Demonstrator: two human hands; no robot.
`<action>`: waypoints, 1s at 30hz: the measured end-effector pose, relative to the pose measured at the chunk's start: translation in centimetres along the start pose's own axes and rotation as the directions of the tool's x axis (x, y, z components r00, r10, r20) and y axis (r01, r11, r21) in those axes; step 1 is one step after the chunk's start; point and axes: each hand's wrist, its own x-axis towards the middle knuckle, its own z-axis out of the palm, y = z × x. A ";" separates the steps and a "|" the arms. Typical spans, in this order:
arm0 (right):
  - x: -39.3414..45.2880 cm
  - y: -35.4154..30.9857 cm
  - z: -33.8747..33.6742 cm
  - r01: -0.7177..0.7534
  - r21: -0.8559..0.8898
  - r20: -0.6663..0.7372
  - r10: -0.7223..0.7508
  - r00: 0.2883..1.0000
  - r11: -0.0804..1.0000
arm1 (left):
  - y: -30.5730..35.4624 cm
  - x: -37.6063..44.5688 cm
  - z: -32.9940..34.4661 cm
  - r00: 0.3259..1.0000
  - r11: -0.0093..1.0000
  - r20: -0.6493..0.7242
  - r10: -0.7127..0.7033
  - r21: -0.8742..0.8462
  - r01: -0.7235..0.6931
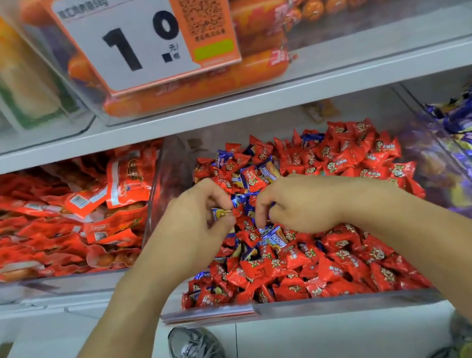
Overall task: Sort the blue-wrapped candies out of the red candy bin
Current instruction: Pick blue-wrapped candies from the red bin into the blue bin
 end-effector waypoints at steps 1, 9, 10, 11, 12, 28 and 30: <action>0.0 -0.1 0.1 -0.010 -0.044 0.019 0.011 1.000 0.999 | 0.2 0.1 0.3 0.999 0.999 0.030 0.015 -0.042 -0.014; -0.7 0.4 0.2 -0.008 -0.098 -0.090 -0.001 0.996 0.995 | 1.5 1.4 3.1 0.973 0.995 0.222 0.057 0.066 -0.074; -1.0 0.7 -0.2 -0.009 -0.090 -0.107 -0.001 0.994 0.996 | 1.4 1.4 3.3 0.970 0.988 0.230 0.079 0.115 -0.108; -1.4 1.0 -0.6 -0.008 -0.086 -0.133 -0.003 0.991 0.996 | 1.3 1.5 3.7 0.967 0.981 0.241 0.088 0.146 -0.126; -1.8 1.3 -0.9 -0.002 -0.083 -0.173 -0.012 0.985 0.997 | 1.2 1.6 4.0 0.965 0.976 0.248 0.089 0.171 -0.134; -1.5 1.5 -0.5 0.089 0.123 -0.332 -0.043 0.942 0.988 | 0.1 1.9 1.7 0.996 0.999 0.093 0.009 -0.044 -0.005; -1.1 1.3 -0.4 0.096 0.146 -0.302 -0.048 0.952 0.985 | -0.1 1.6 1.4 0.995 0.999 0.095 -0.011 -0.035 0.014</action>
